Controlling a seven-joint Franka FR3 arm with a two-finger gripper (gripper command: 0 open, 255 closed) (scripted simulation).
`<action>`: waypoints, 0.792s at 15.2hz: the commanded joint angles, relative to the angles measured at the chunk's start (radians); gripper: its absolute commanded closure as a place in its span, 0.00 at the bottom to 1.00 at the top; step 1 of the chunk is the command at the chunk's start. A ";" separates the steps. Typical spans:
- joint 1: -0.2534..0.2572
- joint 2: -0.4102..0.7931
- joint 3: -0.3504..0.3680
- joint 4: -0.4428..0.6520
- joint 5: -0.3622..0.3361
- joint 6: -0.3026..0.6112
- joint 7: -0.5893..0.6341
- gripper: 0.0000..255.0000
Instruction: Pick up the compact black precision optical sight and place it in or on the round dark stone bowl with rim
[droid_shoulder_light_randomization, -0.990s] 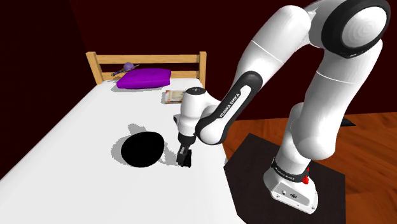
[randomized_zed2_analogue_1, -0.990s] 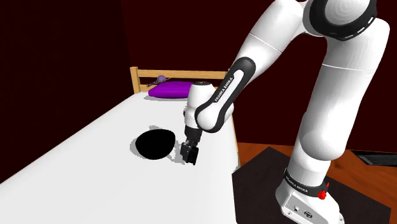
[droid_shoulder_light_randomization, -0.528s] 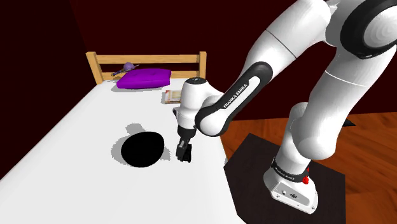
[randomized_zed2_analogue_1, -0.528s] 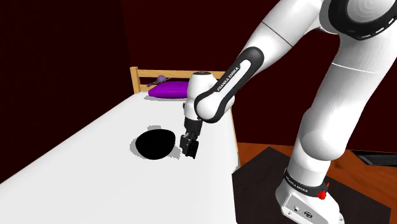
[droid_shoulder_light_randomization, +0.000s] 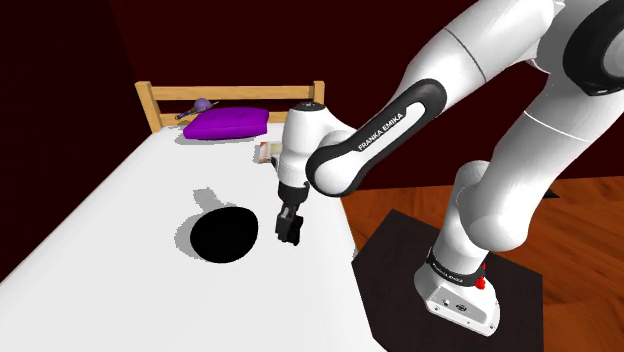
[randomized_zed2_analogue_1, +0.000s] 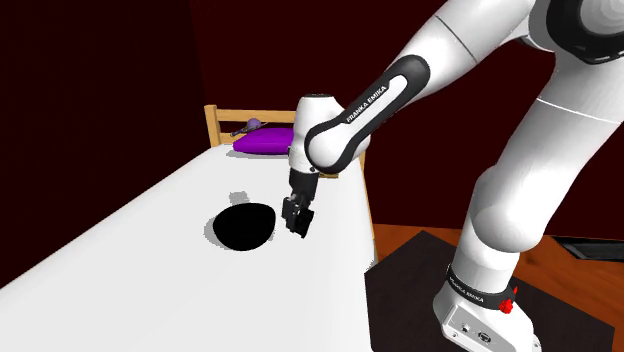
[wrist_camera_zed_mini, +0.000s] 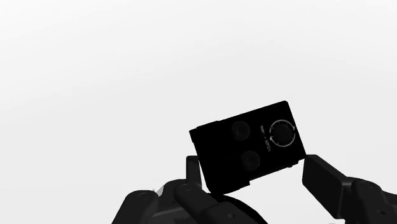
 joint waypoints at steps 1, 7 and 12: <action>0.001 -0.024 -0.002 0.008 0.001 -0.033 0.001 1.00; -0.014 0.024 -0.002 0.106 -0.024 -0.083 0.012 1.00; -0.037 0.217 0.000 0.317 -0.093 -0.103 0.045 1.00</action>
